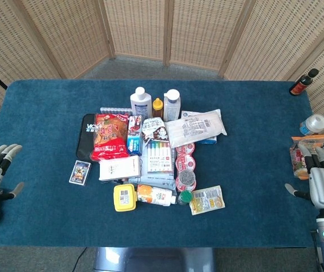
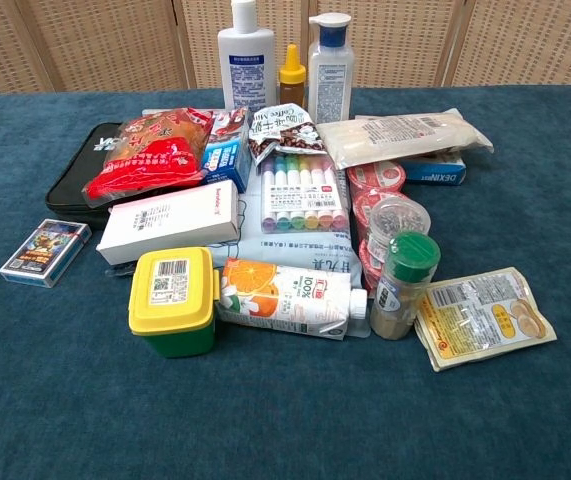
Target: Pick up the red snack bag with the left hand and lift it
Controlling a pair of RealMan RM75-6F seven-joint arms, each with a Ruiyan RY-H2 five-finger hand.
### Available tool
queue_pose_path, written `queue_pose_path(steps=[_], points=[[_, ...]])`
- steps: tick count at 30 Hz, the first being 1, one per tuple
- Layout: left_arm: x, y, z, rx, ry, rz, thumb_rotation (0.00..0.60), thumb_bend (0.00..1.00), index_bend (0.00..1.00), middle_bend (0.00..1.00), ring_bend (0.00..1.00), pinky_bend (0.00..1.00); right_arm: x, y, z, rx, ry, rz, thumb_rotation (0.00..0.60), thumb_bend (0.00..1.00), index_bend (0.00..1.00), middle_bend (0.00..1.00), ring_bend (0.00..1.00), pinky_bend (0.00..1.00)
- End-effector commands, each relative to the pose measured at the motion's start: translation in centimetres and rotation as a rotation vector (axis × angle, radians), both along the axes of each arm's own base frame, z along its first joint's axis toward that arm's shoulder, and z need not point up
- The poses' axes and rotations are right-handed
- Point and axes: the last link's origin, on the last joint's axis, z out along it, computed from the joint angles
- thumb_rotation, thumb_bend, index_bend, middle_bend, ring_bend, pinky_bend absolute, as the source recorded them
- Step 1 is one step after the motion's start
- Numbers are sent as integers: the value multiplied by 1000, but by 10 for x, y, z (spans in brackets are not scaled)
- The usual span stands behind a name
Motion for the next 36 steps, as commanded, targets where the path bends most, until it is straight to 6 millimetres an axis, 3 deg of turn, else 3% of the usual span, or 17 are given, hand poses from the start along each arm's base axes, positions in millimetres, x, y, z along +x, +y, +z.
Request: queue_pose_path(steps=[1, 10, 23, 36], points=[[6, 17, -11, -31, 2, -22, 600, 377, 0, 0, 0, 0, 0, 0, 1, -2, 2, -1, 600, 167, 0, 135, 0, 0], [27, 66, -50, -138, 14, -89, 600, 271, 0, 0, 0, 0, 3, 1, 6, -4, 8, -5, 600, 167, 0, 135, 0, 0], [66, 128, -109, -203, 7, -164, 600, 268, 0, 0, 0, 0, 4, 2, 8, -8, 3, -20, 600, 167, 0, 134, 0, 0], [84, 177, -158, -290, 12, -129, 600, 268, 0, 0, 0, 0, 1, 8, 14, -25, -9, -33, 600, 167, 0, 135, 0, 0]])
